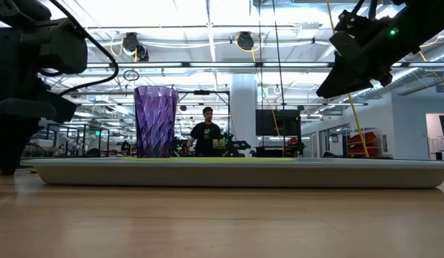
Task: Pick and place plate/cup/fork/spoon on tray
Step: Put the orange fork on the gray serving tray to the right side of the orange spoon
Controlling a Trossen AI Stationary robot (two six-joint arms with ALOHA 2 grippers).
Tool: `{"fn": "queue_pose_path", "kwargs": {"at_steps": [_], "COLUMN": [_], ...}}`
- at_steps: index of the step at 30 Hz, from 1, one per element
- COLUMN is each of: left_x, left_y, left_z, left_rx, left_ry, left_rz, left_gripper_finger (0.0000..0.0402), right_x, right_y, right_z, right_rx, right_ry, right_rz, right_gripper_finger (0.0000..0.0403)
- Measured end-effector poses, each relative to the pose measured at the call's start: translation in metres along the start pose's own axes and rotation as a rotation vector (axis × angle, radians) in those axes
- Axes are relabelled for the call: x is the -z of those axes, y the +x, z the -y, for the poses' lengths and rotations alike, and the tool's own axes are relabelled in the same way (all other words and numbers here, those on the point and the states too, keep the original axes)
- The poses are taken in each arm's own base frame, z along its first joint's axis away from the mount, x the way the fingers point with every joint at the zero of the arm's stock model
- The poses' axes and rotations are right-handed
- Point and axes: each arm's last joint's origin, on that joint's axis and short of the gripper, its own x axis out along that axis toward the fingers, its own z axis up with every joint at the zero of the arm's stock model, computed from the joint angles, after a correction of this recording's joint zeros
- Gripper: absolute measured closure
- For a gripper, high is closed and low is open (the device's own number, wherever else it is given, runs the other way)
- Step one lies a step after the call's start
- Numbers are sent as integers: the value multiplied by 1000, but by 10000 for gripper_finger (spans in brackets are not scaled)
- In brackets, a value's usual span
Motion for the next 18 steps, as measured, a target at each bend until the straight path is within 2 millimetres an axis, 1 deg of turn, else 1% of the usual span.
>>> {"fn": "queue_pose_path", "kwargs": {"at_steps": [2,5,8,12,13,18], "left_x": [0,-1,-1,0,0,-2], "left_y": [0,0,0,-1,-1,-8], "left_z": [0,0,1,1,2,9], "left_rx": [-1,-3,3,16,21,57], "left_ry": [17,48,78,101,109,175], "left_rz": [6,14,15,-10,-16,-39], "left_gripper_finger": [238,262,301,370,376,376], "right_x": [0,0,0,0,0,0], "right_y": [0,0,0,0,0,0], "right_z": [0,0,0,0,0,0], "right_rx": [0,0,0,1,1,1], "right_ry": [0,1,2,3,3,4], "right_rz": [0,1,1,3,4,4], "right_gripper_finger": [287,287,287,287,287,287]}}
